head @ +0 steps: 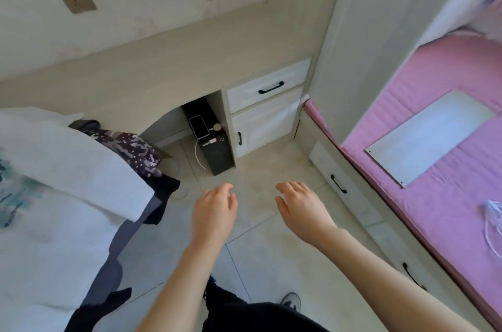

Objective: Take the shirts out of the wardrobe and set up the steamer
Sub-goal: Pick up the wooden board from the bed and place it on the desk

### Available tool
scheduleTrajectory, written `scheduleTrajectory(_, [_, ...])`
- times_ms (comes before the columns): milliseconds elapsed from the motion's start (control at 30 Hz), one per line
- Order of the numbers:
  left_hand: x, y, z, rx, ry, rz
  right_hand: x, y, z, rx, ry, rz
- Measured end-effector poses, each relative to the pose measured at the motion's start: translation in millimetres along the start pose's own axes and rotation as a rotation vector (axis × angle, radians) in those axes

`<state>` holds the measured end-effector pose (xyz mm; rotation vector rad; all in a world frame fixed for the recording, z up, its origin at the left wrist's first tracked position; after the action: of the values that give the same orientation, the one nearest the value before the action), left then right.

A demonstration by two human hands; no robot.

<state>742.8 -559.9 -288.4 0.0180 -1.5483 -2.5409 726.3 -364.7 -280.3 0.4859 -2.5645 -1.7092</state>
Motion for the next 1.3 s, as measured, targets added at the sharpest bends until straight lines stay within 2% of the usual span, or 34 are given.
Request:
scheduleTrajectory(167, [-21, -60, 92, -0.035, -0.146, -0.129, -49, 28, 89, -0.002, -0.156, 0.047])
scheduleTrajectory(333, [-19, -105, 166, 0.014, -0.366, -0.225, -91, 45, 157, 0.006, -0.298, 0.094])
scheduleTrajectory(633, [1, -175, 261, 0.067, -0.528, -0.402, -137, 57, 256, 0.097, -0.587, 0.148])
scheduleTrajectory(967, [69, -251, 343, 0.117, -0.684, -0.526, -99, 83, 345, 0.109, -0.738, 0.213])
scheduleTrajectory(1200, [128, -301, 407, 0.230, -0.839, -0.545, -63, 106, 415, 0.022, -0.813, 0.236])
scheduleTrajectory(1300, [147, -330, 431, 0.297, -0.920, -0.540, -51, 110, 449, -0.001, -0.838, 0.187])
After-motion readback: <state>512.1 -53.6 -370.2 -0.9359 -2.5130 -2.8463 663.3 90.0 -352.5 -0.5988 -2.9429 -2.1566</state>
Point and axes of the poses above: each hand's wrist, its own x-axis towards the middle knuckle, its own y-axis out of the back of the hand, z = x × y, the point moved 3 cm from there along x, towards the middle knuckle, and after that the axes turned 2 degrees about z, right-handed, at the moved point
